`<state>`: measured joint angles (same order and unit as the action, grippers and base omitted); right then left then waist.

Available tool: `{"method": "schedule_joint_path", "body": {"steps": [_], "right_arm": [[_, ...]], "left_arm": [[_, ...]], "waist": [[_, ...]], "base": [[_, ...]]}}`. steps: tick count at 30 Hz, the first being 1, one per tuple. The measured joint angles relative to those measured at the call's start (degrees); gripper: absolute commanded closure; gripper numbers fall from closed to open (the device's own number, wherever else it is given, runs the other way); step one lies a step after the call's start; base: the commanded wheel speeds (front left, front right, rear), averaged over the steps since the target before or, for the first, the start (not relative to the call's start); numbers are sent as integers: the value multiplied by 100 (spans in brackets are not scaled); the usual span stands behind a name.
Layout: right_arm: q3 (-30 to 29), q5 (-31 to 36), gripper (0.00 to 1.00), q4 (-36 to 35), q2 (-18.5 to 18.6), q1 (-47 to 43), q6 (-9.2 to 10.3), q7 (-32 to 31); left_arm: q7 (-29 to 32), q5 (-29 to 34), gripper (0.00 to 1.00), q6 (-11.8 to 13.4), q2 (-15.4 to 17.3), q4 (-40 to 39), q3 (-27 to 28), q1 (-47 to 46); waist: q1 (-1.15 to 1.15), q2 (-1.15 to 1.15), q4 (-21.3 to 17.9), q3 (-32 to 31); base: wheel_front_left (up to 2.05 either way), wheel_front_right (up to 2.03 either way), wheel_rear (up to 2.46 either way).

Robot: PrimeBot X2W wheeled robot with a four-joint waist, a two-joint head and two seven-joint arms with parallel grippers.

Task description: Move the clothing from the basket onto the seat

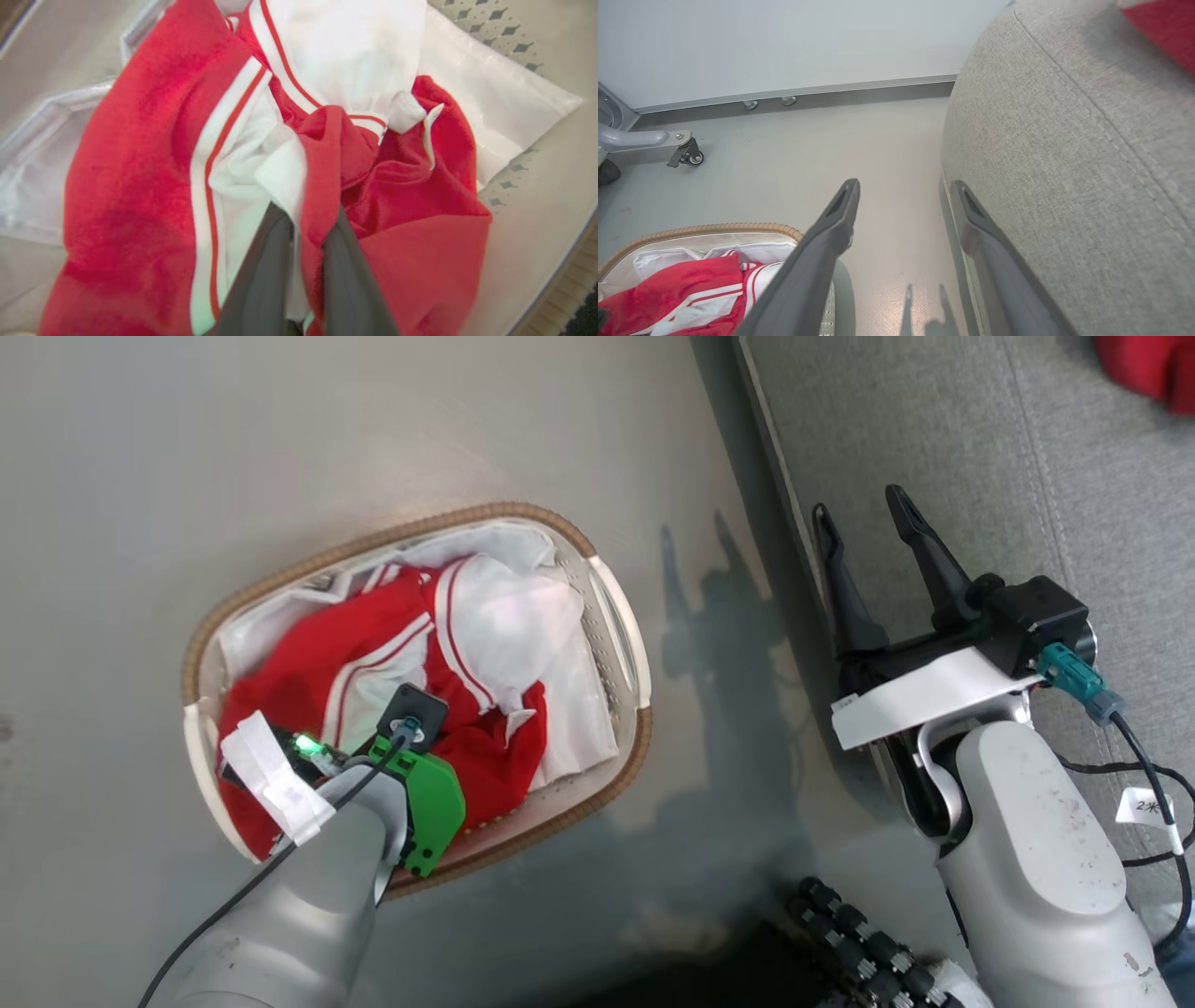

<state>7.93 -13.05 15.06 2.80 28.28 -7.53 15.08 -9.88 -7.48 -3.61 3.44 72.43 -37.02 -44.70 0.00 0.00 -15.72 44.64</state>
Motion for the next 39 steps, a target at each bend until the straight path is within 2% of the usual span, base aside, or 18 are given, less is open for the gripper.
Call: {"method": "schedule_joint_path", "body": {"steps": [7,16,23,30,39], "right_arm": [[-182,323,0,142,-3,-288,0,0],[-377,682,0,365,-4,-917,0,0],[-410,853,0,477,-3,-1351,0,0],[-388,883,0,500,-1,-1689,0,0],[-27,858,0,439,-1,-1674,0,0]], "left_arm": [[-387,-64,100,-153,-41,-344,-212,118],[-500,-307,100,-292,-48,-1472,-786,308],[-515,-250,100,-303,-52,-2301,-935,236],[-514,-154,100,-344,86,-2795,-1020,-112],[-524,-246,100,-378,249,-3241,-1113,-990]], "waist": [[0,0,228,-646],[-1,0,561,-1717],[-1,0,786,-2591],[-1,0,972,-3441],[-1,0,1124,-4254]], "base": [[0,0,0],[0,0,0],[0,0,0],[0,0,0],[0,0,0]]}}
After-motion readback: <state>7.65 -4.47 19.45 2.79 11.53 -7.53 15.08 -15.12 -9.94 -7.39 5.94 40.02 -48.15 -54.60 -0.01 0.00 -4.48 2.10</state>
